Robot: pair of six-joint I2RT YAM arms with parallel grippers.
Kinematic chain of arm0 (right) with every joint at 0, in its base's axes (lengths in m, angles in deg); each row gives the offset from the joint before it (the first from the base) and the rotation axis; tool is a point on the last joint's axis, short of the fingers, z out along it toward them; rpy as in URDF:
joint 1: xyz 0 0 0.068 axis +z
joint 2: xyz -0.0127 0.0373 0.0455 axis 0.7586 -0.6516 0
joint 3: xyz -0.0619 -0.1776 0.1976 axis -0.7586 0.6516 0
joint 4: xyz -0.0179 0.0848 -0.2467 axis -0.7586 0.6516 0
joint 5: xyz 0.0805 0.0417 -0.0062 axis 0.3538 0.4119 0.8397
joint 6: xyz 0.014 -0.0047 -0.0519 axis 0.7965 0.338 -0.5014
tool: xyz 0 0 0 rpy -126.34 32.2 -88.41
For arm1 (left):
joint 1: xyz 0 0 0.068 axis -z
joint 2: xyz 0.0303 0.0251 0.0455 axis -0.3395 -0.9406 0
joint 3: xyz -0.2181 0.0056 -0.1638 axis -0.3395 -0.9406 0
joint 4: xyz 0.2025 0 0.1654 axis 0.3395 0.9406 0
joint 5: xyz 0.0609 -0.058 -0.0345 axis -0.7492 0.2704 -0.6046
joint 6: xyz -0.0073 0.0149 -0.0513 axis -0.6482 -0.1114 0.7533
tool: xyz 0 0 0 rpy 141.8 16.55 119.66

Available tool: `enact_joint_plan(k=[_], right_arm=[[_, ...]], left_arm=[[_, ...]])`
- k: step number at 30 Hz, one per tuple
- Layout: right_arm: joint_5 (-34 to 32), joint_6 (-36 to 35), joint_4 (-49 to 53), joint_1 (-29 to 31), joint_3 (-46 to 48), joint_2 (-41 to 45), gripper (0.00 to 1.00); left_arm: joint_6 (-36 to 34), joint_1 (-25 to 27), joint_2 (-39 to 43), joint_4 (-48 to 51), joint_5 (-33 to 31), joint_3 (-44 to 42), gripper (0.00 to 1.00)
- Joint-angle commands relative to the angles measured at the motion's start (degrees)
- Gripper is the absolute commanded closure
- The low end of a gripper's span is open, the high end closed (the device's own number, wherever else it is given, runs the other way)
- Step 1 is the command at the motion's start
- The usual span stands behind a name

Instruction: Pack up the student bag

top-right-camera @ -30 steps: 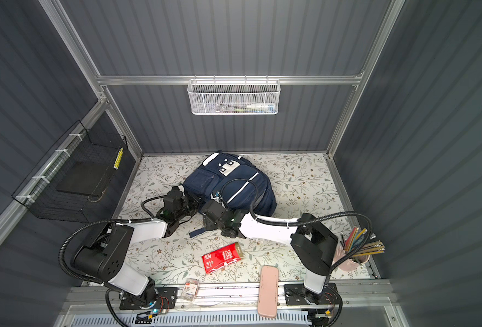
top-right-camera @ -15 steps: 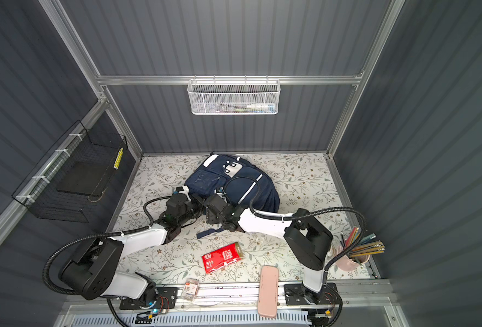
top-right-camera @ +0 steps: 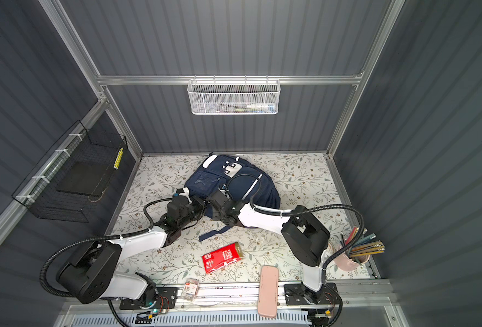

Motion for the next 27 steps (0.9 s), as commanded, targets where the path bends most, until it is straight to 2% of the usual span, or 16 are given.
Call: enact_joint_plan(k=[1, 4, 8, 11, 14, 16, 18, 20, 23, 24, 27], right_arm=[[-3.9, -2.5, -2.3, -0.8, -2.4, 0.7, 0.63], [-3.8, -2.7, -0.8, -0.9, -0.6, 3.2, 0.76], [-0.2, -3.0, -0.9, -1.5, 2.6, 6.0, 0.77], [1.9, -3.6, -0.4, -1.5, 4.3, 7.3, 0.85], [3.3, -4.5, -1.1, -1.6, 6.2, 8.3, 0.86], [4.4, -4.7, -1.6, -1.7, 7.5, 9.3, 0.81], [5.4, -4.7, -1.5, -1.7, 7.8, 9.9, 0.59], [4.3, -3.7, 0.7, -1.4, 7.3, 10.6, 0.55], [0.6, -0.7, 3.3, -0.5, 7.3, 12.4, 0.44], [-0.2, 0.1, 2.5, -0.2, 7.9, 13.0, 0.43], [3.2, 0.7, -3.0, 0.0, 8.1, 12.0, 0.48]], left_arm=[[-3.3, 2.7, 3.2, 4.6, 5.8, -0.8, 1.0], [-4.6, 2.7, 4.3, 7.3, 4.4, 0.2, 1.0], [-5.7, 2.6, 3.8, 8.6, 4.2, 1.7, 1.0], [-5.2, 2.6, 2.8, 6.8, 4.5, 1.8, 1.0], [-5.4, 2.6, 2.2, 6.2, 4.9, 2.2, 1.0], [-5.3, 2.6, 1.9, 6.1, 5.2, 2.2, 1.0], [-4.9, 2.6, 1.7, 5.8, 5.3, 2.1, 1.0], [-4.2, 2.6, 1.2, 4.7, 6.0, 2.1, 1.0], [-3.6, 2.6, 0.6, 3.2, 6.6, 2.2, 1.0], [-3.6, 2.6, 0.5, 3.3, 6.5, 2.3, 1.0], [-3.3, 2.6, -0.2, 3.0, 6.9, 2.8, 1.0]])
